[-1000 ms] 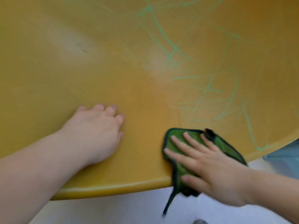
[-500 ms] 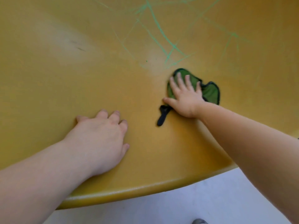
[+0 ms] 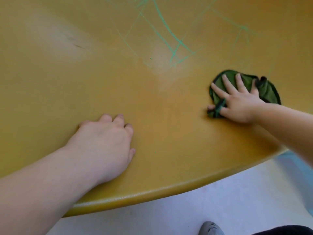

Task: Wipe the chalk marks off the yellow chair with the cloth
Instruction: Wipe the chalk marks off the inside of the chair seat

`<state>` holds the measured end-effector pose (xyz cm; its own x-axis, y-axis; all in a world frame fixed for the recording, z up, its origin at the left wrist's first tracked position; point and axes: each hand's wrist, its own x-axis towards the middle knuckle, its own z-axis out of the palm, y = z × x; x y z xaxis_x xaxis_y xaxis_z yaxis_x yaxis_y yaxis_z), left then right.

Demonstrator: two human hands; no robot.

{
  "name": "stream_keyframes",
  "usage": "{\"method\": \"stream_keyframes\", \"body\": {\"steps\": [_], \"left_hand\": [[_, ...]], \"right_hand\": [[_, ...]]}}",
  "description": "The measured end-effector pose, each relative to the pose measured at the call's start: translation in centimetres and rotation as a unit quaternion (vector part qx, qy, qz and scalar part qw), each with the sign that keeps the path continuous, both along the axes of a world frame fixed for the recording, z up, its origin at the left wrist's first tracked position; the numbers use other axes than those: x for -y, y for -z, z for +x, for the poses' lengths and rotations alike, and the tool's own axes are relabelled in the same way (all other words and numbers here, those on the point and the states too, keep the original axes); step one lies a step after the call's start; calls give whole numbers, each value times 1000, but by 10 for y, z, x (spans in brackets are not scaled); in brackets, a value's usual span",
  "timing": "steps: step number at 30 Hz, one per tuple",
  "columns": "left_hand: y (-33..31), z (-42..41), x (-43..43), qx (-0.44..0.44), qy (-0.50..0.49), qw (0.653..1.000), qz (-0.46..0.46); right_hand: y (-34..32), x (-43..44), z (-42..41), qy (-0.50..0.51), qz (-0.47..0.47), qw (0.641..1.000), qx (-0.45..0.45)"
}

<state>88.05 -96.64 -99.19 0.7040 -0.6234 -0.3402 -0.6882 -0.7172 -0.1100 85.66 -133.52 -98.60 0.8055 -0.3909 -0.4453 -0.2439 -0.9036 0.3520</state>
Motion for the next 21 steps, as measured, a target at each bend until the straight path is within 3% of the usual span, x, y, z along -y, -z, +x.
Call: {"method": "stream_keyframes", "body": {"steps": [4, 7, 11, 14, 16, 18, 21], "left_hand": [[-6, 10, -3, -3, 1, 1000, -11], [-13, 18, -12, 11, -15, 1000, 12], [-21, 24, -25, 15, -44, 998, 40], [-24, 22, -28, -15, -48, 997, 53], [-26, 21, -27, -22, -44, 997, 60], [-27, 20, -26, -21, -44, 997, 60], [-28, 21, -24, -23, -46, 997, 57]], "right_hand": [[34, -43, 55, -18, 74, 995, 66], [47, -103, 46, -123, 165, 978, 42], [27, -154, -33, -317, 285, 904, -48], [3, -146, -89, -388, 316, 858, -120], [-4, -125, -94, -374, 299, 867, -137], [3, -99, -71, -303, 247, 912, -127], [26, -59, -7, -153, 144, 978, -15]]}}
